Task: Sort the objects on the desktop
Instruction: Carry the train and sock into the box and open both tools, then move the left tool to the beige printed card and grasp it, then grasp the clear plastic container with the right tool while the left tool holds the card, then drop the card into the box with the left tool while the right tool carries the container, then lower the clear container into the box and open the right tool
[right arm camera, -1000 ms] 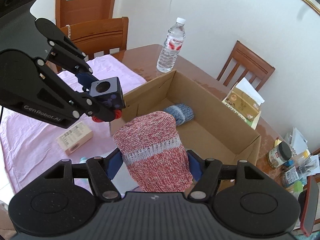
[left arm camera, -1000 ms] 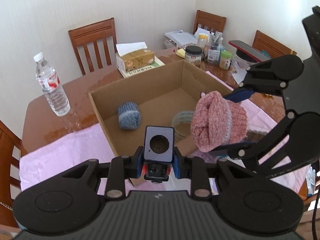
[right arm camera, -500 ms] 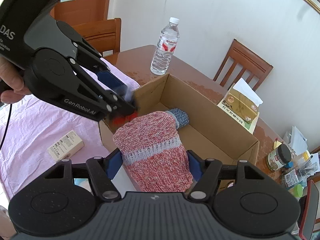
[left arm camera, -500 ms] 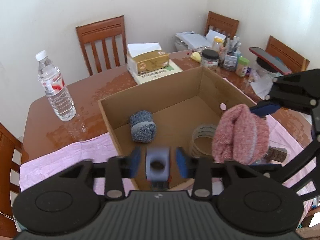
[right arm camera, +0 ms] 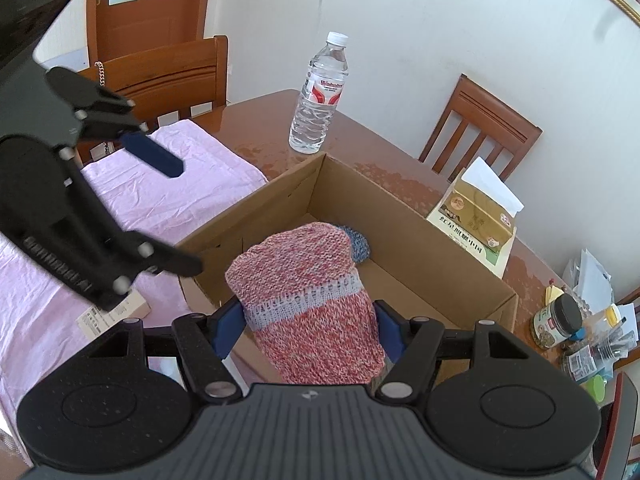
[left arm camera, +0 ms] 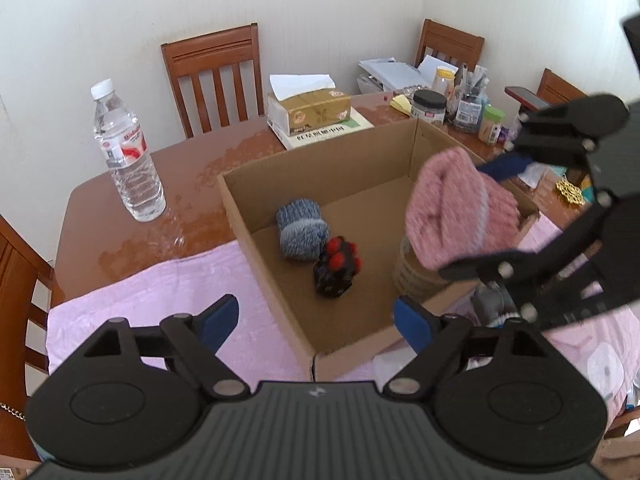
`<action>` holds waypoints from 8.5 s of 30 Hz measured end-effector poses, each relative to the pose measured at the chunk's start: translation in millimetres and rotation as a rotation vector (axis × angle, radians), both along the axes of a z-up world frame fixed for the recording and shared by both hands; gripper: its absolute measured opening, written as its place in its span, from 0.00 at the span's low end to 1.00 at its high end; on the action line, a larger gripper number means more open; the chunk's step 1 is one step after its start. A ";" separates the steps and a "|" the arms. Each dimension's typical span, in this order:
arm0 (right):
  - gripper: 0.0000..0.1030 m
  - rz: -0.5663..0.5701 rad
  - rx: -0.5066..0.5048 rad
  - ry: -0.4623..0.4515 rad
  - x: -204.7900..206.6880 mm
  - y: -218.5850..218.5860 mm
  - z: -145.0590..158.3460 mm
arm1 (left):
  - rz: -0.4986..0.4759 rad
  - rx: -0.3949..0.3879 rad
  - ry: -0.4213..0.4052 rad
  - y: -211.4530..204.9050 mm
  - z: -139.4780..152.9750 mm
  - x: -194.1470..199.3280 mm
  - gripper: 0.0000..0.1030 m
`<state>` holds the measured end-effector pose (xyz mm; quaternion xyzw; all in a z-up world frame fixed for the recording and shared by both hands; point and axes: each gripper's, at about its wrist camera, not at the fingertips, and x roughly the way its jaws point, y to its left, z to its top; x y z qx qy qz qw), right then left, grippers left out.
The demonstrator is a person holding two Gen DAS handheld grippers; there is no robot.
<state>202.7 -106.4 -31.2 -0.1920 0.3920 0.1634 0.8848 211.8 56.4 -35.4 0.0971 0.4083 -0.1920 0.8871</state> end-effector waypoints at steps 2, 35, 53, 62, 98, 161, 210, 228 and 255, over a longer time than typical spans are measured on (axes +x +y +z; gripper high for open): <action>0.71 0.002 -0.005 0.000 3.9 2.7 -0.6 | 0.000 0.002 0.006 2.9 -0.8 -4.9 0.85; 0.88 -0.026 0.020 0.024 -20.4 17.4 -5.1 | -0.002 0.027 0.079 7.6 -21.4 -49.7 0.87; 0.88 -0.090 0.093 0.061 -65.5 11.6 -17.6 | 0.125 -0.015 0.110 14.7 -48.9 -74.2 0.87; 0.88 -0.132 0.116 0.070 -85.7 4.8 -24.0 | 0.198 -0.012 0.147 17.1 -68.6 -74.3 0.87; 0.97 -0.346 0.084 0.163 -170.1 -51.7 -65.6 | 0.384 -0.042 0.200 27.9 -117.0 -55.8 0.41; 0.80 -0.394 0.093 0.239 -154.9 -83.9 -65.4 | 0.234 -0.061 0.163 17.9 -51.3 -72.3 0.40; 0.80 -0.171 0.072 0.016 -44.2 -73.3 13.7 | 0.224 -0.019 -0.017 -28.3 1.9 20.7 0.77; 0.80 -0.204 0.058 0.033 2.9 -86.4 6.6 | 0.163 -0.069 0.051 -23.6 2.0 -26.4 0.88; 0.95 -0.325 0.036 0.086 54.4 -110.3 -28.3 | 0.204 -0.032 0.066 -16.7 0.3 -60.6 0.88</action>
